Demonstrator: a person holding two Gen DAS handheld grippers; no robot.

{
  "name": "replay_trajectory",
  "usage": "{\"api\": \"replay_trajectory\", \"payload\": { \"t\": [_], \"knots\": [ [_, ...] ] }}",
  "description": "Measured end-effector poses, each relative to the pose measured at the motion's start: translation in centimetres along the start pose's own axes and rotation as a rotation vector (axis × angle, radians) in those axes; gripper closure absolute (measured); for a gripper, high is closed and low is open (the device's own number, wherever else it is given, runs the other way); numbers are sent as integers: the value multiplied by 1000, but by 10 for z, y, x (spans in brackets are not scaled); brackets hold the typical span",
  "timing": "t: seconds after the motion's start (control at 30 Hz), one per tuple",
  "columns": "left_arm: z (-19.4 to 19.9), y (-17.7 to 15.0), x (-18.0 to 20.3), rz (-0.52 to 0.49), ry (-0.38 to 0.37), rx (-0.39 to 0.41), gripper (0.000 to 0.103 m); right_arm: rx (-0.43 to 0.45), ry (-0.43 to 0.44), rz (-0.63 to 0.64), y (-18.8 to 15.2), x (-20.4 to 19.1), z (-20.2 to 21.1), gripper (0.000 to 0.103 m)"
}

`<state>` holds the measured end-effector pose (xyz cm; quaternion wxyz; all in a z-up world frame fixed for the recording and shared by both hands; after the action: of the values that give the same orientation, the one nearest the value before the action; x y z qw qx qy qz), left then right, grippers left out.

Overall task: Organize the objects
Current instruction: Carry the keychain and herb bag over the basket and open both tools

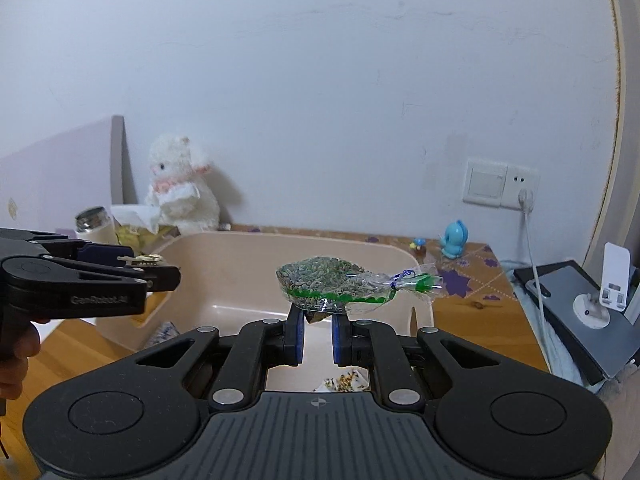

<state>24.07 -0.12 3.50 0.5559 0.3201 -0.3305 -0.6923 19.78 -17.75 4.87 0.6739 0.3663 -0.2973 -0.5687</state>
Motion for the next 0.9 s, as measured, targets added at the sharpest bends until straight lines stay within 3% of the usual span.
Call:
{"api": "replay_trajectory", "payload": {
  "t": [0.3, 0.57, 0.63, 0.67, 0.73, 0.9],
  "knots": [
    [-43, -17, 12, -21, 19, -117, 44, -137, -12, -4, -10, -2, -48, 91],
    [-60, -28, 13, -25, 28, -182, 43, -218, -1, -22, -16, -1, -64, 89],
    [-58, -28, 11, -11, 29, -184, 39, -215, -7, -11, -16, -1, -62, 80],
    [-57, -27, 11, -2, 31, -184, 28, -210, -11, -6, -16, -1, -59, 73],
    [-50, -25, 8, 22, 27, -162, 17, -203, -5, -10, -15, -1, -54, 64],
    [-34, -17, 5, 30, 43, -113, 14, -176, 17, -28, -11, -1, -36, 50]
  ]
}}
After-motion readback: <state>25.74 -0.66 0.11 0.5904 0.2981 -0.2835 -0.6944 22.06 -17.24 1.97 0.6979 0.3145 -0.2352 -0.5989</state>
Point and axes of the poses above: each gripper's, at about its wrist camera, not at the fingertips, and z roughly against the way its jaws point, x to its right, y to its top, the point moved 3 cm from there along -z, roughly the way its jaws point, and after that the axes turned 3 degrees about -x, right-handed, at the moved point
